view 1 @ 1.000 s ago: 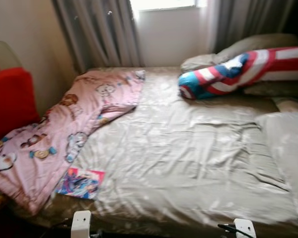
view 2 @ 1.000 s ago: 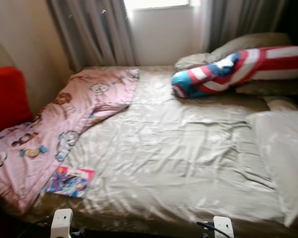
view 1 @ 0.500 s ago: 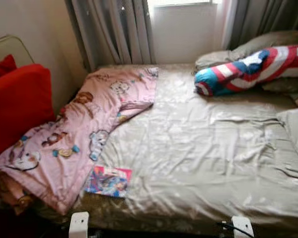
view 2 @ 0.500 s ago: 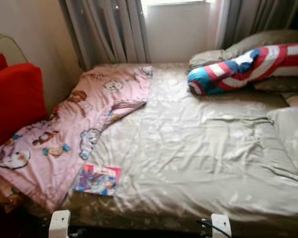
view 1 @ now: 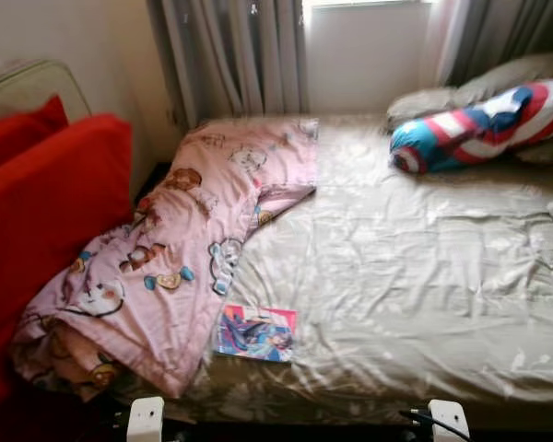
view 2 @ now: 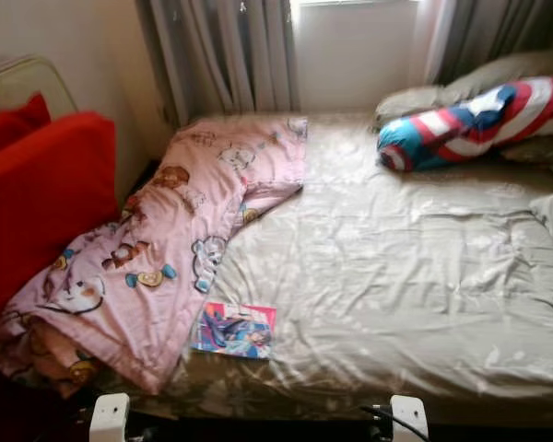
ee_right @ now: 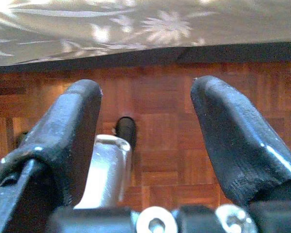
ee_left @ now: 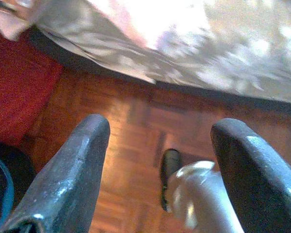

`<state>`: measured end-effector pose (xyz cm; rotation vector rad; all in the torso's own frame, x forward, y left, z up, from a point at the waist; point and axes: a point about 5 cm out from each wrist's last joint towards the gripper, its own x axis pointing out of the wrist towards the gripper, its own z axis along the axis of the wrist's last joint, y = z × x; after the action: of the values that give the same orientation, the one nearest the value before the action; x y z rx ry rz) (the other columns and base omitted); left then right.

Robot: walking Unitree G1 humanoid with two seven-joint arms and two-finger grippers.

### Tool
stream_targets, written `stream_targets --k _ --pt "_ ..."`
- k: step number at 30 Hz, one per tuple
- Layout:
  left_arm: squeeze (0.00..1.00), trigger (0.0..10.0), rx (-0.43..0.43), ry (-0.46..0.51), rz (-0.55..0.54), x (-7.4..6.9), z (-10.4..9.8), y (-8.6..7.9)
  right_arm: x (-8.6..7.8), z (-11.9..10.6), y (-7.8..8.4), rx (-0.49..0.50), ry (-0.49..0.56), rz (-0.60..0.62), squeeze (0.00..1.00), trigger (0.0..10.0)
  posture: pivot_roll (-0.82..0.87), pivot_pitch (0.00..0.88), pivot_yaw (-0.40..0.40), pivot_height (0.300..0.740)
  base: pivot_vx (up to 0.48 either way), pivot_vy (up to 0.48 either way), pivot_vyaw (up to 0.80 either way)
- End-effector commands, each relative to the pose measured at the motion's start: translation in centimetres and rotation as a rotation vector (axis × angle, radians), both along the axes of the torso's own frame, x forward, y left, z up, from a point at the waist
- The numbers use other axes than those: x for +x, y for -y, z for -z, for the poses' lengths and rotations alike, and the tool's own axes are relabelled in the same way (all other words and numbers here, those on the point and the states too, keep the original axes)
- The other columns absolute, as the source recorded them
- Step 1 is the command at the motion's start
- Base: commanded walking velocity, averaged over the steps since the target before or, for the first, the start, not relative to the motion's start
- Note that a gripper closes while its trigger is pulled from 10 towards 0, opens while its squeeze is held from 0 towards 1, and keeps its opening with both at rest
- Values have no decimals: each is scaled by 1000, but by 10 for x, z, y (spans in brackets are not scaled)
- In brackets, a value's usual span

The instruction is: Clean up the room

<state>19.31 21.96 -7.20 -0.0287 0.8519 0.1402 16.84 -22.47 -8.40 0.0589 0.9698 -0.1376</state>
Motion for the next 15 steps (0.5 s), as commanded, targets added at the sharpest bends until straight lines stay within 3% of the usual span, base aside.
stream_targets --k 1,11,15 --pt "0 10000 16 -34 -10 -8 3 -8 4 0 -8 21 10 -6 0 10000 -63 0 35 740 0 476 0" --pt "0 10000 18 -29 -10 -6 1 -9 7 -1 -9 20 13 -7 0 10000 -68 0 42 740 0 448 0" --pt "0 10000 22 -24 -6 -4 0 -9 9 -2 -10 23 16 -7 0 10000 -66 0 45 740 0 72 0"
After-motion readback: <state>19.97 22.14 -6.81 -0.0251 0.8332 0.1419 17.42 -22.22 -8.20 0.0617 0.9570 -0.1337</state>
